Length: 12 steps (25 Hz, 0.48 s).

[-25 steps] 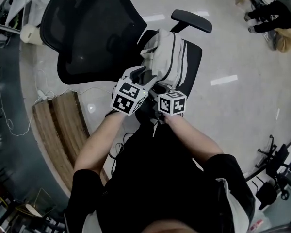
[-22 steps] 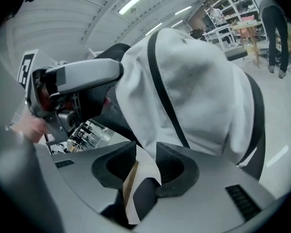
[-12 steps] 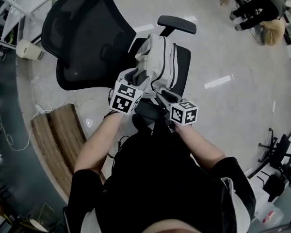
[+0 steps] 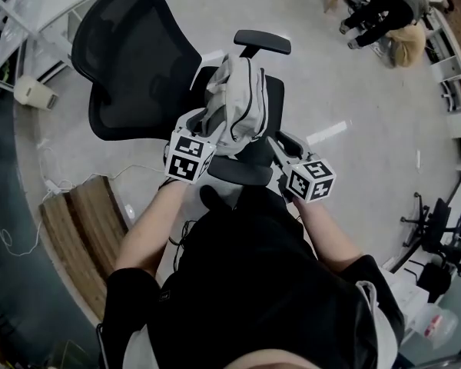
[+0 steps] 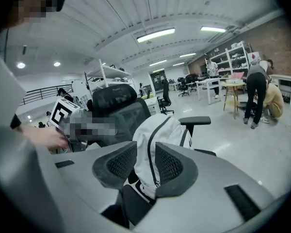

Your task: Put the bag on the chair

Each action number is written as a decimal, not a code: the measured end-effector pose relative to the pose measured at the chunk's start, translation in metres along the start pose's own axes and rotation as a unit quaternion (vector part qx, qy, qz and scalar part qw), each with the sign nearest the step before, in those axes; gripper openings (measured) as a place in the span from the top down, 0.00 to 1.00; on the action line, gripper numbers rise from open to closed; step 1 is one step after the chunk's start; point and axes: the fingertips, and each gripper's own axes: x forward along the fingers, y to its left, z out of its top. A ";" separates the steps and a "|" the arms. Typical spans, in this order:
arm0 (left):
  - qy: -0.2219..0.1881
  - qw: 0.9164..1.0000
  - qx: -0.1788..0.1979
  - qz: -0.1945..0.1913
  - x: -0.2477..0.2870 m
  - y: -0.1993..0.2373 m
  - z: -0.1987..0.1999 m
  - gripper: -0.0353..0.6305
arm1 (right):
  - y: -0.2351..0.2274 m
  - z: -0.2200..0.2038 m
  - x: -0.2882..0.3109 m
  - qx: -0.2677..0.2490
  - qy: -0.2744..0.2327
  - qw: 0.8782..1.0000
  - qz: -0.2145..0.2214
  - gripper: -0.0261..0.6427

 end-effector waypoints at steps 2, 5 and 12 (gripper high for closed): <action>-0.013 1.000 0.007 0.008 -0.012 -0.003 0.006 0.62 | 0.001 0.008 -0.007 -0.011 -0.009 1.000 0.002 0.78; -0.027 0.999 0.015 0.022 -0.029 -0.010 0.012 0.63 | 0.004 0.020 -0.016 -0.033 -0.018 0.999 0.008 0.79; -0.041 0.999 0.013 0.033 -0.058 -0.061 0.019 0.65 | 0.032 0.046 -0.072 -0.109 -0.061 0.990 0.069 0.82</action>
